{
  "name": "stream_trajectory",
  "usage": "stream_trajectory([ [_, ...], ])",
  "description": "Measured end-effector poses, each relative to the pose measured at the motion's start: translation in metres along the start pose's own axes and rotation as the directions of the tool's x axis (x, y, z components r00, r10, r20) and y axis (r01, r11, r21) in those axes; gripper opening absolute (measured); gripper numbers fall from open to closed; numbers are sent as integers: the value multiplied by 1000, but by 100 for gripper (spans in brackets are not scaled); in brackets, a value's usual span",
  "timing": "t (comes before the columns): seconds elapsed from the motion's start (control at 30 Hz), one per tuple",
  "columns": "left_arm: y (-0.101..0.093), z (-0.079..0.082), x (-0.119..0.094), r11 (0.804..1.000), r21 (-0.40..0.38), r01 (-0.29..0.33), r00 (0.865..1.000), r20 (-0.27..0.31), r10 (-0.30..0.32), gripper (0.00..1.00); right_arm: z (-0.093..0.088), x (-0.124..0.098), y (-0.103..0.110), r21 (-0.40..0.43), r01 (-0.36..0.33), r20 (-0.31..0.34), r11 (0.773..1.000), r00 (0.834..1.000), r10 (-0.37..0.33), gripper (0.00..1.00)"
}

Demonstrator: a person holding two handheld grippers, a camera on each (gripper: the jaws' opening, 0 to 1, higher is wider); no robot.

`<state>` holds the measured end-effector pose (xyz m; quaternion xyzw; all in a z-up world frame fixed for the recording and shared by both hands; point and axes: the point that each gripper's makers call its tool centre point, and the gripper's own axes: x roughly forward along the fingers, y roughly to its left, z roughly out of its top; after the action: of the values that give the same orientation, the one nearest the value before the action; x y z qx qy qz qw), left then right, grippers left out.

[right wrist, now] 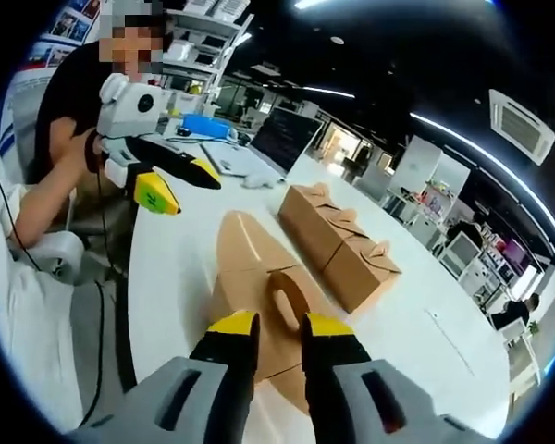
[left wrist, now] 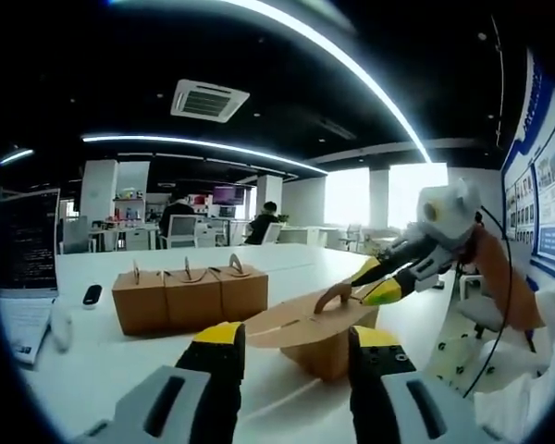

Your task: Pick up one paper box from the group, open the paper box, and remove the item inside

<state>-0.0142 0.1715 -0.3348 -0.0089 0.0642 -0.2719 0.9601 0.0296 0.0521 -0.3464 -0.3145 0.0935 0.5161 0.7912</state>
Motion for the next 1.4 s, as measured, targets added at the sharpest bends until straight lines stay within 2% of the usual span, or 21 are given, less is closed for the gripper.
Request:
stream_trajectory([
  [0.23,-4,-2,3,1000,12,12,1000,-4,-12,46,1,0,-3,-1,16,7,1000,1000,-16,9],
  [0.53,-13,-6,14,999,31,43,999,-6,-43,47,1,0,-6,-25,38,14,999,999,-37,6],
  [0.67,-23,-13,25,997,56,62,998,-18,-61,48,2,0,-7,-37,40,18,999,999,-40,4],
  [0.8,-31,-19,41,994,88,58,998,-13,-57,54,3,0,-7,-41,41,22,998,999,-41,3],
  [0.87,-35,-19,46,994,94,63,998,-7,-63,58,3,0,-7,-42,42,25,998,999,-41,3],
  [1.03,-45,-22,60,990,116,76,997,17,-79,60,2,0,-7,-40,38,24,998,999,-37,3],
  [1.17,-45,-26,66,985,161,57,998,24,-62,59,1,1,-6,-45,35,23,998,999,-34,3],
  [1.3,-44,-19,67,987,156,43,997,64,-53,57,2,0,-6,-53,35,24,998,999,-34,3],
  [1.4,-46,-18,68,987,155,42,996,71,-53,56,3,0,-5,-58,33,23,998,999,-31,3],
])
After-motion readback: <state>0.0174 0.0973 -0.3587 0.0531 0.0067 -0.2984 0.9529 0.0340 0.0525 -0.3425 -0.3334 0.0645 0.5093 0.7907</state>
